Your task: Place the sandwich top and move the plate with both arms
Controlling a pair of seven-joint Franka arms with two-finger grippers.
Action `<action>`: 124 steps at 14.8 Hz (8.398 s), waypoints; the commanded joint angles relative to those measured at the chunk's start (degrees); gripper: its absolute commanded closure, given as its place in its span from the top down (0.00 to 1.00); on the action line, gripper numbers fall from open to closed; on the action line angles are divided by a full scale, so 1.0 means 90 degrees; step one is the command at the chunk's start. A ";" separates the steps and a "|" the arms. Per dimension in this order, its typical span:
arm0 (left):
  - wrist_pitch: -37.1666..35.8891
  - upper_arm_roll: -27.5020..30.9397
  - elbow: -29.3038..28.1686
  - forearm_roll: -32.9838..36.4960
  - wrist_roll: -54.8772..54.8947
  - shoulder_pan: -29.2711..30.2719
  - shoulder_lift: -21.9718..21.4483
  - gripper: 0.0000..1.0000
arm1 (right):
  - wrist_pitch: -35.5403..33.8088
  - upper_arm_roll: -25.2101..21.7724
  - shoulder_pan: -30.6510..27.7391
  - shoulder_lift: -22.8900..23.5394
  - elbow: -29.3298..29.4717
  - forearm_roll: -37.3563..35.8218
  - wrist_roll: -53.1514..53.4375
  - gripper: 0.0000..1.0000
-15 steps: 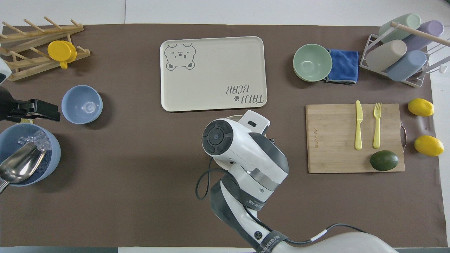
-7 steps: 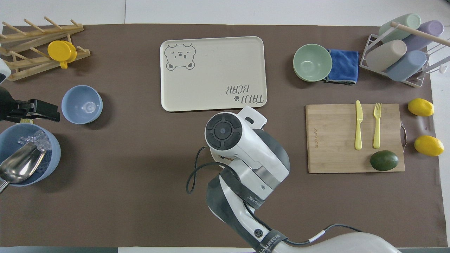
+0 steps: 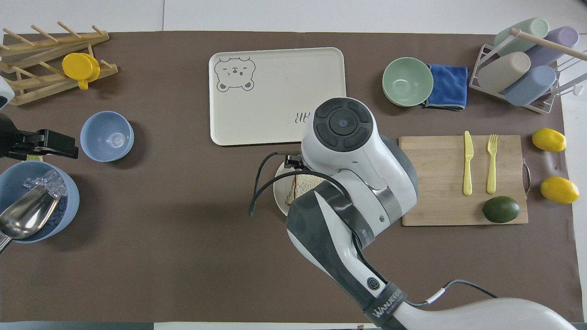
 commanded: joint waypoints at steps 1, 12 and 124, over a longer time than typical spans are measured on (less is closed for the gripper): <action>0.0105 -0.0019 -0.0297 0.0039 -0.0063 0.0024 -0.0240 1.00 | -0.0437 0.0022 -0.0422 -0.0377 -0.0027 0.0173 -0.0274 1.00; 0.2124 -0.0058 -0.1634 -0.1571 -0.1430 -0.1253 0.0051 1.00 | -0.2888 -0.2397 -0.0932 -0.1891 -0.0027 0.0785 -0.3387 1.00; -0.0403 0.0186 0.0220 -0.0186 -0.0386 -0.0279 0.0062 1.00 | -0.2558 -0.3220 -0.1235 -0.2009 0.0090 0.0164 -0.4572 1.00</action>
